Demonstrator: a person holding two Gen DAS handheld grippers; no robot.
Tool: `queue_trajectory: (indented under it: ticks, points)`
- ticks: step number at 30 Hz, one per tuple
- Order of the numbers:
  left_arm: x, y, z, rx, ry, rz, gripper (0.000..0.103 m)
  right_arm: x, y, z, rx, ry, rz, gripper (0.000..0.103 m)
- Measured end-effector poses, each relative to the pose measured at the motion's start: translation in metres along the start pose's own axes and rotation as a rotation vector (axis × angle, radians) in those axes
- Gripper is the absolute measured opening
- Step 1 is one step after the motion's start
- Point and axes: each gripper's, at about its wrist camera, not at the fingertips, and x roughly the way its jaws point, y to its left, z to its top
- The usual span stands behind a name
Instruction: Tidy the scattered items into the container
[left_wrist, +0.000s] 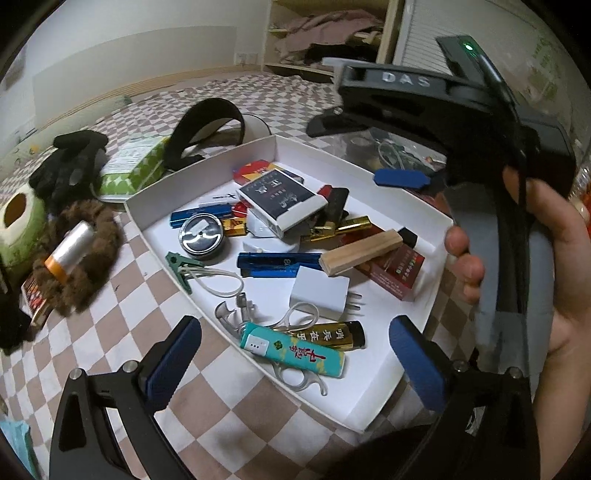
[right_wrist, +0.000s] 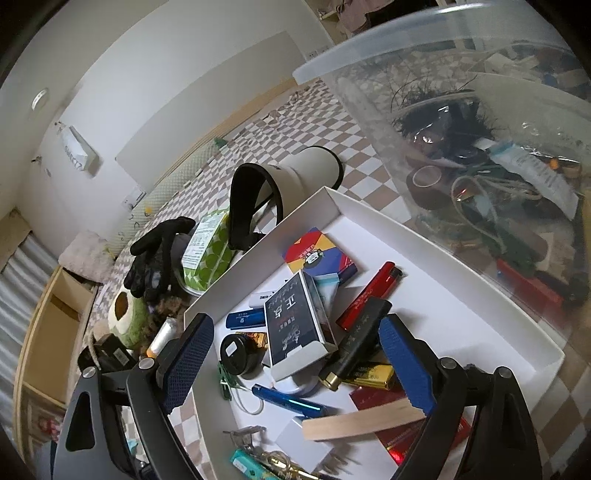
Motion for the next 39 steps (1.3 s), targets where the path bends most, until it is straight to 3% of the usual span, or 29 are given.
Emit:
queue_trajectory:
  ticks: [6, 9, 21, 29, 39]
  points:
    - [-0.019, -0.001, -0.004, -0.04, -0.062, 0.036, 0.102, -0.018, 0.009, -0.003, -0.028, -0.015, 0.008, 0.093]
    - [-0.034, 0.001, -0.004, -0.074, -0.104, 0.037, 0.102, -0.038, 0.015, -0.005, -0.049, -0.063, 0.017, 0.103]
    - [-0.106, -0.002, -0.005, -0.154, -0.237, 0.092, 0.102, -0.125, 0.039, -0.025, -0.163, -0.213, 0.036, 0.103]
    - [-0.154, -0.006, -0.011, -0.177, -0.303, 0.147, 0.102, -0.171, 0.047, -0.044, -0.218, -0.253, 0.043, 0.103]
    - [-0.192, -0.01, -0.025, -0.211, -0.335, 0.188, 0.102, -0.199, 0.058, -0.068, -0.291, -0.274, 0.039, 0.103]
